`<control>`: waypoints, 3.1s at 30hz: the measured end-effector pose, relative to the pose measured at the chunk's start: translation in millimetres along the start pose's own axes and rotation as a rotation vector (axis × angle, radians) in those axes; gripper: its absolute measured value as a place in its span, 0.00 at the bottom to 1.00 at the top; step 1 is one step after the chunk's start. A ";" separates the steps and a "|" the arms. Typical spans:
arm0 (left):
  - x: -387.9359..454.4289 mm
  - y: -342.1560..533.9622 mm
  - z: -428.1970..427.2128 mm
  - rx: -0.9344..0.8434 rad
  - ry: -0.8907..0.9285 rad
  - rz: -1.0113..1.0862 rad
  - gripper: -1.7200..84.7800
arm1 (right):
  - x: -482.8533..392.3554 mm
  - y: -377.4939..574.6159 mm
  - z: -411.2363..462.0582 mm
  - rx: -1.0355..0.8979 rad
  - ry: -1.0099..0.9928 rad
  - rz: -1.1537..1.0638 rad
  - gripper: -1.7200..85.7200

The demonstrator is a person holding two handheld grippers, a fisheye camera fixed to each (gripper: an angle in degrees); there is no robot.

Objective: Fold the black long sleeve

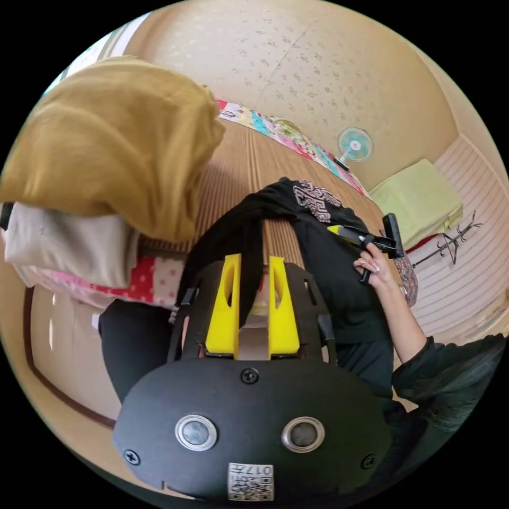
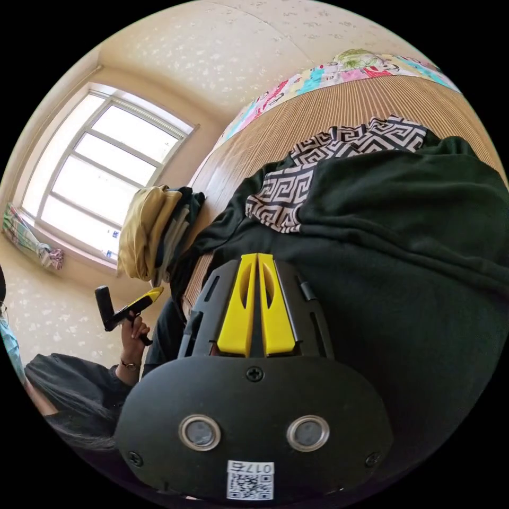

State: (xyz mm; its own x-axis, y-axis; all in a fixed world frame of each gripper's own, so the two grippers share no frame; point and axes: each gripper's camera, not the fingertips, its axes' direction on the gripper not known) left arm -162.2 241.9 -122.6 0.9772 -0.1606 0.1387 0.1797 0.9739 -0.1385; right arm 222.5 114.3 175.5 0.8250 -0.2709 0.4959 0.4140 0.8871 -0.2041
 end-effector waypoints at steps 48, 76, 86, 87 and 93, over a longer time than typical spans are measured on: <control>444.4 -73.5 226.6 -0.080 -0.168 1.074 0.05 | 140.0 126.8 -101.4 0.334 -0.664 0.009 0.02; 191.5 -37.1 260.5 -0.117 -0.116 0.326 0.07 | 96.3 -20.5 -183.0 0.339 0.135 0.187 0.05; 172.3 -40.1 242.1 -0.091 -0.094 0.319 0.07 | 179.3 113.7 -203.3 0.571 0.127 0.536 0.04; 169.9 -40.6 239.1 -0.089 -0.086 0.313 0.07 | 177.5 118.3 -204.6 0.580 0.121 0.547 0.04; 163.4 -62.8 200.8 -0.048 -0.049 0.298 0.08 | 123.9 111.3 -221.1 0.606 0.325 0.481 0.05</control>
State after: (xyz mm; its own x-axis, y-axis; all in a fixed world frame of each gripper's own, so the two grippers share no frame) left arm -36.5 186.7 105.7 0.9813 0.1405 0.1316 -0.1083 0.9681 -0.2261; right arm 456.0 96.9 27.6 0.9671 0.1764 0.1835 -0.2130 0.9556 0.2037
